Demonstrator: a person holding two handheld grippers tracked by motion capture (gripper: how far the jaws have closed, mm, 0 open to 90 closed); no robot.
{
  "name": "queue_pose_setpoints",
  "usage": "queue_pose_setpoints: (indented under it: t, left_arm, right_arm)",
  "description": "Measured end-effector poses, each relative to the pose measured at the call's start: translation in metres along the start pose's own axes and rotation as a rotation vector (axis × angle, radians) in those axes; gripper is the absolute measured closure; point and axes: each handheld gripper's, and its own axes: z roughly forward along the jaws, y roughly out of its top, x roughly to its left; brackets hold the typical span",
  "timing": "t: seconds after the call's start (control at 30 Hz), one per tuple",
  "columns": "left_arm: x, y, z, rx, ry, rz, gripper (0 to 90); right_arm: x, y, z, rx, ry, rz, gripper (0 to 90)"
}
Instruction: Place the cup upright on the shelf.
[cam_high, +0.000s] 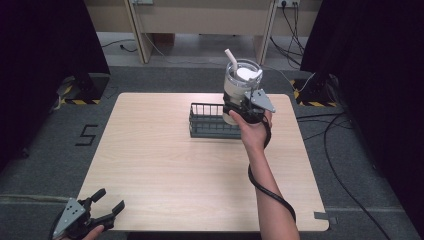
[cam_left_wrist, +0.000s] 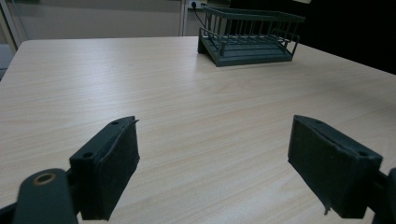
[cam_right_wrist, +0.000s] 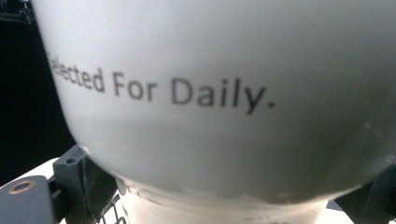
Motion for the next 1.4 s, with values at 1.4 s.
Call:
queue_pose_setpoints:
  t: [1.4]
  left_arm:
    - [0.0, 0.0, 0.0, 0.003, -0.004, 0.007, 15.7]
  right_arm:
    - [0.014, -0.017, 0.064, 0.083, 0.004, -0.002, 9.0]
